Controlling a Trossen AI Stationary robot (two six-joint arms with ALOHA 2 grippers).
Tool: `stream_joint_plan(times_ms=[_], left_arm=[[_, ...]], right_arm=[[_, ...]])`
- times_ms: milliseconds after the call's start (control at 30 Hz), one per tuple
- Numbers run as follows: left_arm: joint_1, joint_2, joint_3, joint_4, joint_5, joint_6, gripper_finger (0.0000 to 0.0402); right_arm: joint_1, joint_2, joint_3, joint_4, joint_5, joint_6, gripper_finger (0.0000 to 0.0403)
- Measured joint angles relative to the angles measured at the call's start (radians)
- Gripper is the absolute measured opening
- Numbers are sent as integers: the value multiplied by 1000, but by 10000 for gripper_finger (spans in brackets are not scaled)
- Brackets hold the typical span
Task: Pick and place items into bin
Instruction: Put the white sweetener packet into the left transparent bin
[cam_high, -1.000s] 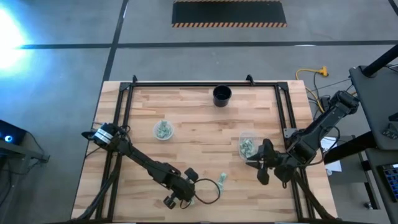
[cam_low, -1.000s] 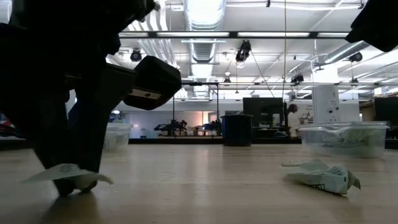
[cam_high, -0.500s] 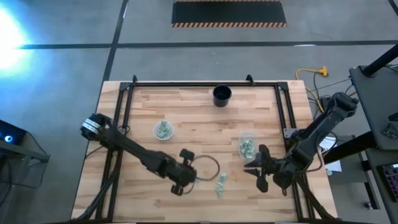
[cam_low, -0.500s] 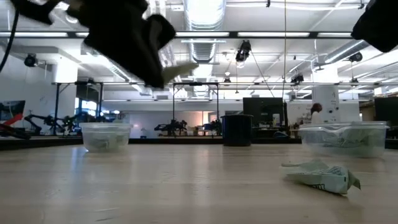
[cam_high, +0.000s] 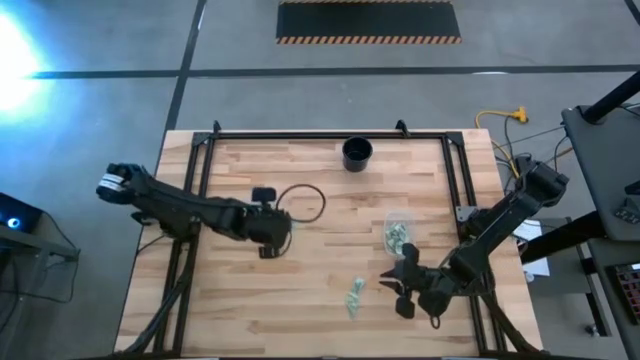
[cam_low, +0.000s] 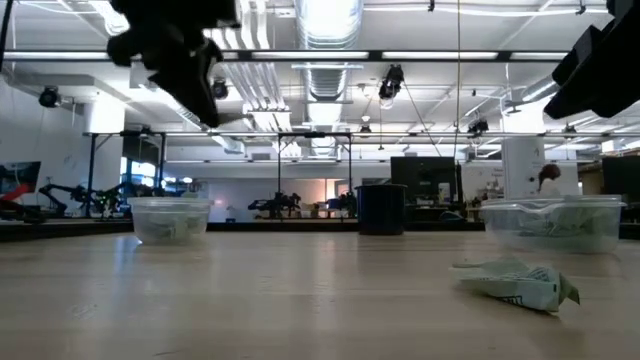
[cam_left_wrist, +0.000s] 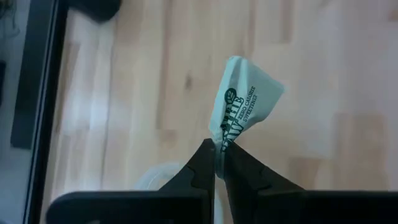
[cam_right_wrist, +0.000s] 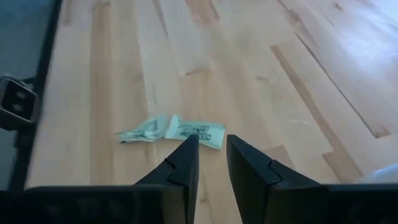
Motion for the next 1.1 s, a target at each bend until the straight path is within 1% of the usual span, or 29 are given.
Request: stream_joint_plan(times_ms=[133,267,400,533,667,833,1000,1100], left_arm=[[54,-54,-83,-44,2,-22,12],[96,-106,-171,-45,5,-53,14],[139,-165,-248,-38,7,-98,15],[168,-212,-298,-26,8,-126,16],[174,-222,-333,-15,15,-128,16],[180,-198,-362,-10,8,-126,17],[187,-183,-380,17,4,-129,38],[187,-195,-379,29,-2,-129,63]], right_arm=[[-11,49,18,5,-1,-22,73],[-34,81,35,16,-20,-24,80],[-70,99,36,61,-115,-52,88],[-103,123,37,127,-200,-83,101],[-124,156,43,157,-221,-91,119],[-142,188,66,161,-236,-97,142],[-159,250,103,176,-362,-143,160],[-161,295,142,186,-394,-155,169]])
